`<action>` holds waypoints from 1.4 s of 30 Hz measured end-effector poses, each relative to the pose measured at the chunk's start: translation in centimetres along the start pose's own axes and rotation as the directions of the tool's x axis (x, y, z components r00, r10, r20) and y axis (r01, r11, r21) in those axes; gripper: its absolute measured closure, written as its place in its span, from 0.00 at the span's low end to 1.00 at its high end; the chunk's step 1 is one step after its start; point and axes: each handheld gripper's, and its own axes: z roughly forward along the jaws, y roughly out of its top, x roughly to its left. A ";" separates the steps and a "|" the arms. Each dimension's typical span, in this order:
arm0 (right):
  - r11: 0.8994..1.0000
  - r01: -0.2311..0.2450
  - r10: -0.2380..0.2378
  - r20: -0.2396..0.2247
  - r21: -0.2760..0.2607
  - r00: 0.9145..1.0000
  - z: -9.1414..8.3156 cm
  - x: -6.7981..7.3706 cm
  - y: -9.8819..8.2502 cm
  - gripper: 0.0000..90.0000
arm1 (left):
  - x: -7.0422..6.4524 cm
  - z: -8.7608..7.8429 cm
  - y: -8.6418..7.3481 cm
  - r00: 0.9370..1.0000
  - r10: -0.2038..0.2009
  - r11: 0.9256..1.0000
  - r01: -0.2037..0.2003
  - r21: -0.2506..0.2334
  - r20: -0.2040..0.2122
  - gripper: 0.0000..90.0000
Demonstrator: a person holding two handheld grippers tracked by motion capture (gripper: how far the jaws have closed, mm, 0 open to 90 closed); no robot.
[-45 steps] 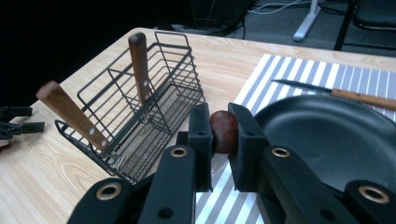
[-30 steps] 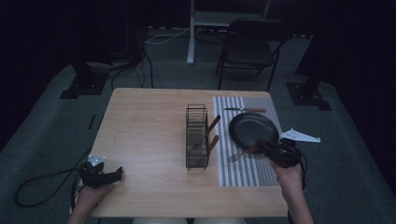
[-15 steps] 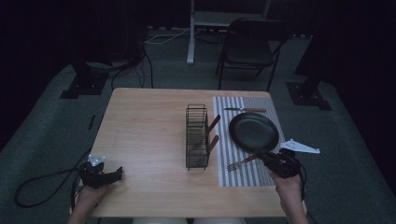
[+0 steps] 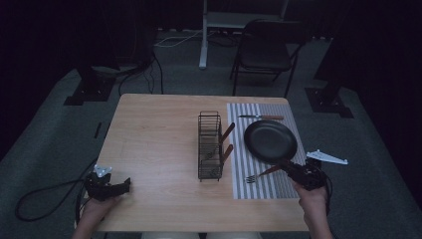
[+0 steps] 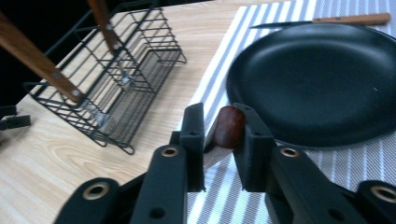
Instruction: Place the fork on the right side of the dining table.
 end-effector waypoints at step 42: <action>0.982 -0.162 0.151 0.104 0.100 0.983 1.9 -7.5 -4.2 0.55 | -0.1 0.0 0.0 1.000 -0.006 1.000 0.006 -0.001 -0.003 0.01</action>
